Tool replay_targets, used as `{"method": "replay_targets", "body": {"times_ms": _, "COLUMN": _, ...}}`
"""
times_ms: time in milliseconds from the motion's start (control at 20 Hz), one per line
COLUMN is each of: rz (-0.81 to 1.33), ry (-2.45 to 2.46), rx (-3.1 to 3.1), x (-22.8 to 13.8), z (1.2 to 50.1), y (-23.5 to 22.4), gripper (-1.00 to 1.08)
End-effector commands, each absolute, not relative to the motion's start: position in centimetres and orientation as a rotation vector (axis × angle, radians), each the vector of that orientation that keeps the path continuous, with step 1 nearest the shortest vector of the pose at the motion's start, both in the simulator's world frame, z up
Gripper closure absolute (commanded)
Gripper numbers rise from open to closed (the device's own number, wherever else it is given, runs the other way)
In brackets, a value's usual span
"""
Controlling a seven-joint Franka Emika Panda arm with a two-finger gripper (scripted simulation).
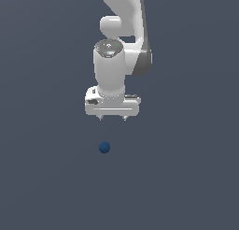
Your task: Pick up the object and move it to a goal position.
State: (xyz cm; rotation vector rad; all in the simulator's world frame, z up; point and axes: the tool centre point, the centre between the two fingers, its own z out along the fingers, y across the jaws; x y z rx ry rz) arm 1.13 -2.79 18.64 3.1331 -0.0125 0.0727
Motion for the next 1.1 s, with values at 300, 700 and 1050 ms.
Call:
{"method": "replay_targets", "body": {"times_ms": 300, "rz": 0.073, "ry": 0.016, "rx": 3.148, "x": 0.9, "z": 19.2, "y": -1.6, "gripper": -0.92}}
{"method": "replay_targets", "body": {"times_ms": 700, "rz": 0.073, "ry": 0.026, "rx": 3.153, "x": 0.8, "z": 19.3, "y": -1.2, "gripper": -0.92}}
{"method": "replay_targets", "body": {"times_ms": 1050, "rz": 0.065, "ry": 0.078, "rx": 3.149, "x": 1.7, "z": 18.3, "y": -1.7, "gripper": -0.92}}
